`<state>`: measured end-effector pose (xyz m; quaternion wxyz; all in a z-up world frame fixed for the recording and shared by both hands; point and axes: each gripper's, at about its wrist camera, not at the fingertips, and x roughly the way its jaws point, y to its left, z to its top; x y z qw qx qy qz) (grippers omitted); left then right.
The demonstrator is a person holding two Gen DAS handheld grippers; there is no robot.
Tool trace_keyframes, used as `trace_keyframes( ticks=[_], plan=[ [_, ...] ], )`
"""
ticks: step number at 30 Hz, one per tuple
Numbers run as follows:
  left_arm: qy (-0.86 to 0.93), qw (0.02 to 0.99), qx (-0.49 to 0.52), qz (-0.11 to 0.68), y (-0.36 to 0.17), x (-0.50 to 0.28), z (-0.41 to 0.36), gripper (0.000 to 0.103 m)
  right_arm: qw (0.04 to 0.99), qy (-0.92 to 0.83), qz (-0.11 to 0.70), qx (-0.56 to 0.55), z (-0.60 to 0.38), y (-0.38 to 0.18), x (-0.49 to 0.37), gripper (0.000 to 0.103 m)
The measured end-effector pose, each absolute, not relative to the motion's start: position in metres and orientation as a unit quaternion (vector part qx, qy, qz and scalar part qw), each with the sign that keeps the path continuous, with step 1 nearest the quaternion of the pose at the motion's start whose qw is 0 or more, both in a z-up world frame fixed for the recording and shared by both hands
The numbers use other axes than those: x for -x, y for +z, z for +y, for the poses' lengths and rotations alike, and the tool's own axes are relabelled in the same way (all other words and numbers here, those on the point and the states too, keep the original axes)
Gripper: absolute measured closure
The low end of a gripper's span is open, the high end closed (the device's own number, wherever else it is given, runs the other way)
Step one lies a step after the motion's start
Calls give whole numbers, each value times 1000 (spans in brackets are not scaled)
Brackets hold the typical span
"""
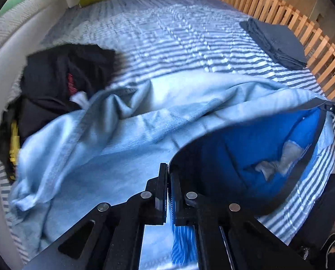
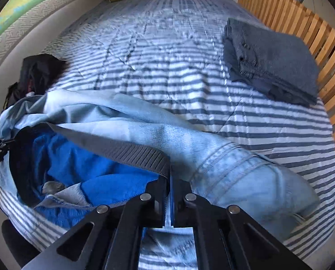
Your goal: Organize objects
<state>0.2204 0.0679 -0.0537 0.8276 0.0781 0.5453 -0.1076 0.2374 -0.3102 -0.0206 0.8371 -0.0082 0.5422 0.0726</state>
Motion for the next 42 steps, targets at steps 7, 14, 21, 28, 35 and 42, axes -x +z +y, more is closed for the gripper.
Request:
trace_keyframes(
  ticks=[7,14,21,28,35,42],
  plan=[
    [-116,868,-109,471,62,-109,61,101,880,107,462,34,-323,84,-134,101],
    [-133,873,-116,455,121,-30,51,101,891,129,431,55,-332,140,-54,101],
    [-152,842,-53,515,73,-96,59,101,864,109,491,22,-334,101,-102,101],
    [-112,795,-47,595,-62,-250,65,100,808,45,585,-54,-337,-25,-234,101],
    [-115,777,-32,619,-99,-291,65,61,776,35,625,-76,-341,-80,-283,101],
    [-122,801,-11,585,-59,-263,98,42,786,69,611,-69,-351,-65,-270,94]
  ],
)
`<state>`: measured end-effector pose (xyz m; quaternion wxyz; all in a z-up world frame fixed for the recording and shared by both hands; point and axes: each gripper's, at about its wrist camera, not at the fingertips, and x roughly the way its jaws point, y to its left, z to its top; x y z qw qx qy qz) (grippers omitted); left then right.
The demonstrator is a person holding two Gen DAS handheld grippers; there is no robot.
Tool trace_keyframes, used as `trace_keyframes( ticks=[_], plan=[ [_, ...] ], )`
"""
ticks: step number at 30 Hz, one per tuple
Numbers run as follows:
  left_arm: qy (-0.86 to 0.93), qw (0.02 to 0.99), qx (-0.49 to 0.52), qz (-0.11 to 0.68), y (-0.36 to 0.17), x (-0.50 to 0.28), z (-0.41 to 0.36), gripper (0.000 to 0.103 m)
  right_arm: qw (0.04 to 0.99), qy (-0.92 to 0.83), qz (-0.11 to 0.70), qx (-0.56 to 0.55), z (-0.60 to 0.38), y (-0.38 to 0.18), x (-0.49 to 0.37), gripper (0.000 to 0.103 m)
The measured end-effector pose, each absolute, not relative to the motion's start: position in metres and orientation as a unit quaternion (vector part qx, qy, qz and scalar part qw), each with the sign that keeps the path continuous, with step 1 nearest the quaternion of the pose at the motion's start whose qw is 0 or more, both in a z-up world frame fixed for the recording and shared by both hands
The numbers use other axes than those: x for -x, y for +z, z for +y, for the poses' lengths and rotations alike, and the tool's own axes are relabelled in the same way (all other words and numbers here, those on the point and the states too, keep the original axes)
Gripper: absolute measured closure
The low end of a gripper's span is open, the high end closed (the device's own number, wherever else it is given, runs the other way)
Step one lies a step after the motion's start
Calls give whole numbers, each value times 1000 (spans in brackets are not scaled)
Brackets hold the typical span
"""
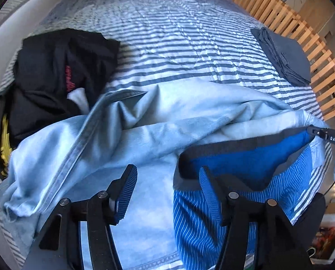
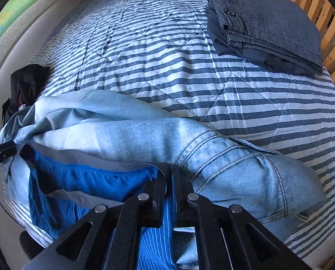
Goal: Organize objects
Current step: 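Grip the grey waistband with both tools and lift it over the denim jacket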
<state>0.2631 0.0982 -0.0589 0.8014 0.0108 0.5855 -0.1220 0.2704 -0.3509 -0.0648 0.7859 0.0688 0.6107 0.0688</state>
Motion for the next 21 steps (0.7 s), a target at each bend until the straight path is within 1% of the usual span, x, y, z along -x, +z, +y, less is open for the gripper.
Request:
trace_keyframes(
  ticks=[2,4,6,11,12,13,14,15,16,17,21],
  plan=[
    [-135,806,-53,573,-58,-241,86,42,788,78,606,-75,-352,-61,-267,91],
    [-134,808,-97,566,-66,-229,69,42,794,82,597,-83,-355,-59,-262,87],
    [-134,807,-118,563,-73,-224,58,42,797,83,591,-87,-357,-57,-257,86],
    [-126,811,-122,558,-88,-237,50,42,797,84,589,-100,-367,-56,-246,85],
    [-129,810,-114,560,-90,-240,51,44,798,85,588,-100,-368,-56,-244,84],
    [-134,809,-110,561,-94,-243,50,50,799,86,587,-102,-370,-55,-242,82],
    [-142,806,-106,564,-95,-243,49,72,799,85,586,-105,-372,-56,-241,81],
    [-149,803,-105,568,-97,-244,48,87,800,85,584,-109,-374,-56,-240,79],
    [-152,802,-107,567,-99,-244,47,91,800,87,582,-114,-376,-56,-238,78],
    [-153,803,-108,566,-99,-242,46,97,801,90,580,-115,-377,-55,-238,78],
    [-161,810,-79,558,-90,-241,54,98,799,115,576,-132,-380,-52,-239,77]
  ],
)
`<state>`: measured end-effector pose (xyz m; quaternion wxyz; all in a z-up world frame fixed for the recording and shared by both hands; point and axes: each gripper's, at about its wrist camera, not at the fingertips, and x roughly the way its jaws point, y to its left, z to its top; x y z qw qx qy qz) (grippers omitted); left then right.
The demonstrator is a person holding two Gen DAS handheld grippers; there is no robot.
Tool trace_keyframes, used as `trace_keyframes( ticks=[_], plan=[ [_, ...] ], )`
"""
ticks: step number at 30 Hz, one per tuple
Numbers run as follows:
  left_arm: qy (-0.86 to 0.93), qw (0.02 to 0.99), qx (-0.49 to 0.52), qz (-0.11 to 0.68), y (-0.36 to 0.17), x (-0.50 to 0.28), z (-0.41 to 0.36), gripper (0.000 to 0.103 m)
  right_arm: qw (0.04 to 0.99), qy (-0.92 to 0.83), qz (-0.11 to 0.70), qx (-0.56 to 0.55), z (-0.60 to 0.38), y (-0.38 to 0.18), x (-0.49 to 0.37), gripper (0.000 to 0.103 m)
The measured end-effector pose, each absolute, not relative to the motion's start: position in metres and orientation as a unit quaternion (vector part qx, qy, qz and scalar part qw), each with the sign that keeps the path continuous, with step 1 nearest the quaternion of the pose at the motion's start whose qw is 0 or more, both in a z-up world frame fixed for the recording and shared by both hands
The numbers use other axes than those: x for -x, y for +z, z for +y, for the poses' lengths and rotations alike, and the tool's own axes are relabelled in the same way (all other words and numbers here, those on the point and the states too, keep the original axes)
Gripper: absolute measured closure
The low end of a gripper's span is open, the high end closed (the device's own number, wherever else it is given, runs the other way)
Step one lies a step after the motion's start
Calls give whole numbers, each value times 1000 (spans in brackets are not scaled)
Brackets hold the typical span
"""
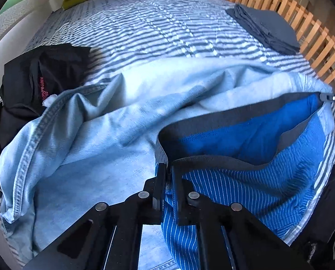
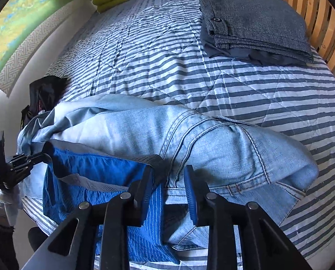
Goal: Organize objects
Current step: 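Grip the grey waistband with both tools and lift it over the denim jacket, then hold the grey waistband with both tools and pull the shorts taut over the jacket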
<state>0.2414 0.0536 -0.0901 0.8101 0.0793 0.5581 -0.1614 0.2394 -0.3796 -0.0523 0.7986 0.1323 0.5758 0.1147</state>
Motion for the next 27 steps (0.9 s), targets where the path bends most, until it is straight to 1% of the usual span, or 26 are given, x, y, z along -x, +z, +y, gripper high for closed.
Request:
trace_keyframes(
  ticks=[2,5,7,12,15,18,20,23,24,25,27],
  plan=[
    [-172,812,-45,556,-82,-245,65,99,787,148,575,-168,-385,-51,-242,75],
    [-176,812,17,556,-75,-252,91,99,773,193,562,-220,-396,-48,-246,65],
    [-169,807,55,563,-80,-263,109,99,786,177,548,-224,-401,-46,-247,64],
    [-134,802,54,580,-105,-275,126,98,807,155,554,-134,-380,-62,-247,64],
    [-137,801,64,579,-111,-275,129,98,824,165,537,-72,-358,-63,-244,64],
    [-139,798,39,585,-114,-274,123,98,843,172,509,-24,-339,-61,-245,64],
    [-140,798,37,585,-116,-275,122,98,845,173,507,-10,-333,-64,-250,64],
    [-139,799,42,584,-114,-274,124,98,840,175,513,-22,-333,-73,-261,64],
    [-139,799,42,583,-112,-273,123,98,838,176,516,-24,-333,-76,-264,68],
    [-138,802,36,580,-109,-271,121,98,835,181,519,-26,-330,-78,-264,82],
    [-144,810,24,569,-99,-265,118,98,833,191,518,-28,-325,-76,-260,94]
  ],
)
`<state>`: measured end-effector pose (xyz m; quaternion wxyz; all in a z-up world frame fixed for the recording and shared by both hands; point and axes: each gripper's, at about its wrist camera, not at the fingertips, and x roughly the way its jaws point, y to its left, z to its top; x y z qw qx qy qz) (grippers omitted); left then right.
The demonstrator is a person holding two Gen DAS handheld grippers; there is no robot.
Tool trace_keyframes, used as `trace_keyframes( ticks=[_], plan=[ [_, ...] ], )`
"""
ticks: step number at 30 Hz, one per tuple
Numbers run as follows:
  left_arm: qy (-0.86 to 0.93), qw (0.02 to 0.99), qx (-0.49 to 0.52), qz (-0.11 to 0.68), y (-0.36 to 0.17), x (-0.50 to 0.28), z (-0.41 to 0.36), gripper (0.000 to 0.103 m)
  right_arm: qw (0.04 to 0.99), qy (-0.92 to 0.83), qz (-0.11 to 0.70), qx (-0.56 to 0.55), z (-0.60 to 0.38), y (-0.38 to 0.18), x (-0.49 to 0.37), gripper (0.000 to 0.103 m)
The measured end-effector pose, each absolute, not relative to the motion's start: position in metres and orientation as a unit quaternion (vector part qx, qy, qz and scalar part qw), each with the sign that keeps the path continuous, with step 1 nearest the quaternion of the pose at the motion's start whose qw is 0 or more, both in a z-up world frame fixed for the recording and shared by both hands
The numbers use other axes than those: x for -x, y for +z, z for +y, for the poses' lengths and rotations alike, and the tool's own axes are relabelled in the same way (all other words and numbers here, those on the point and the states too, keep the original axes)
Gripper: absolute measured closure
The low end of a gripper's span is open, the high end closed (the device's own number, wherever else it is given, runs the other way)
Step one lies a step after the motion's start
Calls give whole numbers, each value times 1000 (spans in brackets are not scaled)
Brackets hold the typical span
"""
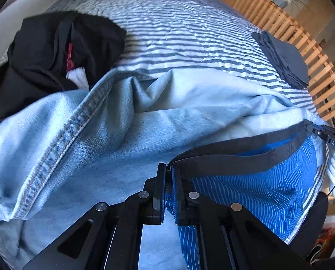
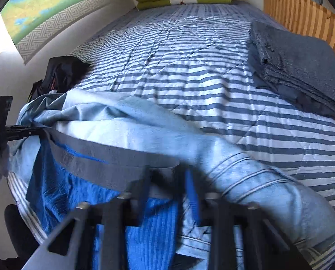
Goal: Organize objects
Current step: 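Hold the grey waistband with both tools and pull the shorts taut over the jacket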
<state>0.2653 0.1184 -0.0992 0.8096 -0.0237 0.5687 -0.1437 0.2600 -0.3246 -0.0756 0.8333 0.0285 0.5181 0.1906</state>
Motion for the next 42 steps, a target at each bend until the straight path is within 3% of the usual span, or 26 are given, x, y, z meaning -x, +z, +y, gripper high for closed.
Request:
trace_keyframes(
  ticks=[5,8,11,13,15,20,31,39,42],
  plan=[
    [-102,816,-37,568,-95,-263,117,91,851,164,498,-5,-316,-61,-255,98],
    [-87,807,-87,577,-98,-257,107,70,850,157,502,19,-308,-64,-254,98],
    [-106,809,-114,567,-91,-249,92,68,853,160,496,22,-308,-61,-251,97],
    [-116,808,-165,554,-87,-243,72,60,853,161,496,22,-309,-60,-250,97],
    [-133,803,-200,545,-87,-239,49,39,854,161,494,30,-307,-59,-249,97],
    [-161,786,-244,545,-97,-246,12,30,857,158,490,37,-306,-55,-247,97],
    [-97,791,-17,604,-121,-271,82,30,861,151,484,45,-303,-60,-246,97],
    [-91,797,0,597,-133,-280,75,31,858,140,492,43,-307,-67,-246,96],
    [-90,797,0,597,-135,-279,70,38,856,138,496,46,-308,-69,-246,96]
  ],
)
